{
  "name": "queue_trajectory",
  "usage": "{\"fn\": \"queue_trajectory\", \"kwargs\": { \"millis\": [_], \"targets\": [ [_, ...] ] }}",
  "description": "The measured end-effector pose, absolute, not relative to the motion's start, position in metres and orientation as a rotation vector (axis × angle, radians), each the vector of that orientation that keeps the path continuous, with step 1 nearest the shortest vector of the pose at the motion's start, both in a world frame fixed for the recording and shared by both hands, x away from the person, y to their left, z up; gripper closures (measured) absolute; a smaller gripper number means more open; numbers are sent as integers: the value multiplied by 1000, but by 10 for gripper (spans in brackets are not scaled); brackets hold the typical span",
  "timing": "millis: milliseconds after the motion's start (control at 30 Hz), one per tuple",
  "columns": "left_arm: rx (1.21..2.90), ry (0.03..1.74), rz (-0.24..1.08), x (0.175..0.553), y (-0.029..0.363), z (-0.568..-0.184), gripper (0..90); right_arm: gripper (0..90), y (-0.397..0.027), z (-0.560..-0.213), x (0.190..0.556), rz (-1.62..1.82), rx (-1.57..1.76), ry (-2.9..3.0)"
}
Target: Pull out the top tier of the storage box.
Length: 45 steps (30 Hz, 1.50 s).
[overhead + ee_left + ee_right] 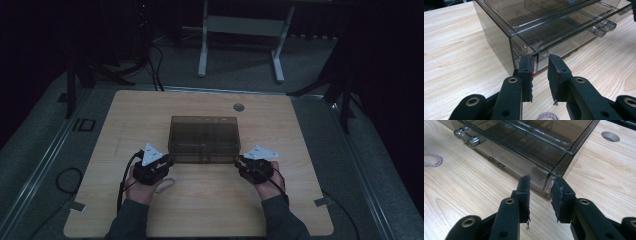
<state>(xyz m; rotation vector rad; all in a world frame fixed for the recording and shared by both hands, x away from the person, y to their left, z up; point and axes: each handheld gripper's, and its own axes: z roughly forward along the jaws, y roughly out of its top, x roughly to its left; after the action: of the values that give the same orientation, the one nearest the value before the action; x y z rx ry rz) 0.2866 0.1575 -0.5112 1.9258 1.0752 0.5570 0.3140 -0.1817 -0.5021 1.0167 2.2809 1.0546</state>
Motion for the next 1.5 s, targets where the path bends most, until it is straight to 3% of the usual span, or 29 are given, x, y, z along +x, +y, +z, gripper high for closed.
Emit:
{"fn": "queue_trajectory", "kwargs": {
  "millis": [1500],
  "targets": [
    [1938, 1079, 558, 275, 156, -508, 746, 699, -185, -502, 303, 1076, 1018, 2287]
  ]
}}
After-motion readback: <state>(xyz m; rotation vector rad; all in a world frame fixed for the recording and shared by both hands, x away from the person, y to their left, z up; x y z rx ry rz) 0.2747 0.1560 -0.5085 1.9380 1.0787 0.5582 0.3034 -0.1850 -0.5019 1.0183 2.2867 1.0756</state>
